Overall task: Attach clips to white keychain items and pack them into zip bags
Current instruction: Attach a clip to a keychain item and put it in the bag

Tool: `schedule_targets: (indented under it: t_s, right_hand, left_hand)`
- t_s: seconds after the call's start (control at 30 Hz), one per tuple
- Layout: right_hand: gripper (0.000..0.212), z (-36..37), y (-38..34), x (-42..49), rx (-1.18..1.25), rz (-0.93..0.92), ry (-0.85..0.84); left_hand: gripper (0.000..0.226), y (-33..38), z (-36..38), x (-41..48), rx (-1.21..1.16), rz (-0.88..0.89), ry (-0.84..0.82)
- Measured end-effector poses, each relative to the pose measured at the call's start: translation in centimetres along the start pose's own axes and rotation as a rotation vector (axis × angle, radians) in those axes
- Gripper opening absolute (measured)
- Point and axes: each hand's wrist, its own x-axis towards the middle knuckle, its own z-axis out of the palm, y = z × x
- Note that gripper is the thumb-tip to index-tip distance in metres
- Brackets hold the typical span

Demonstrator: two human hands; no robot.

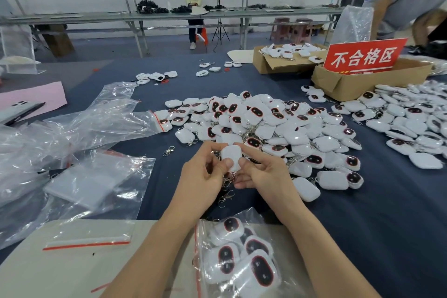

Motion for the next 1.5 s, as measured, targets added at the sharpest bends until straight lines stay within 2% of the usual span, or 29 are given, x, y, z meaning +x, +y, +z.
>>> schedule_targets:
  t_s: [0.4, 0.57, 0.67, 0.83, 1.3, 1.4, 1.5]
  right_hand:
    - [0.024, 0.0, 0.0, 0.0, 0.03, -0.048, 0.036]
    - [0.03, -0.2, 0.3, -0.1, -0.061, -0.139, 0.015]
    - [0.032, -0.4, 0.3, 0.0, -0.073, -0.144, -0.022]
    - [0.023, -0.5, 0.3, 0.1, -0.095, -0.146, -0.053]
    - [0.014, -0.9, 0.1, 0.1, 0.017, -0.087, -0.016]
    - [0.012, -1.0, 0.2, 0.1, 0.061, -0.086, 0.016]
    - [0.01, -0.9, 0.3, 0.2, 0.005, -0.09, 0.012]
  left_hand:
    - [0.018, -0.1, 0.0, 0.0, 0.049, -0.001, 0.019]
    - [0.011, 0.1, 0.0, -0.2, 0.034, 0.013, 0.024]
    - [0.012, 0.2, -0.1, -0.3, 0.043, 0.021, 0.028]
    - [0.015, 0.0, 0.1, -0.2, 0.053, 0.015, 0.022]
    - [0.021, 0.0, 0.2, -0.3, 0.056, 0.027, 0.016]
    - [0.021, 0.2, 0.2, -0.5, 0.069, 0.069, -0.042]
    - [0.032, 0.3, 0.3, -0.6, 0.122, 0.094, -0.143]
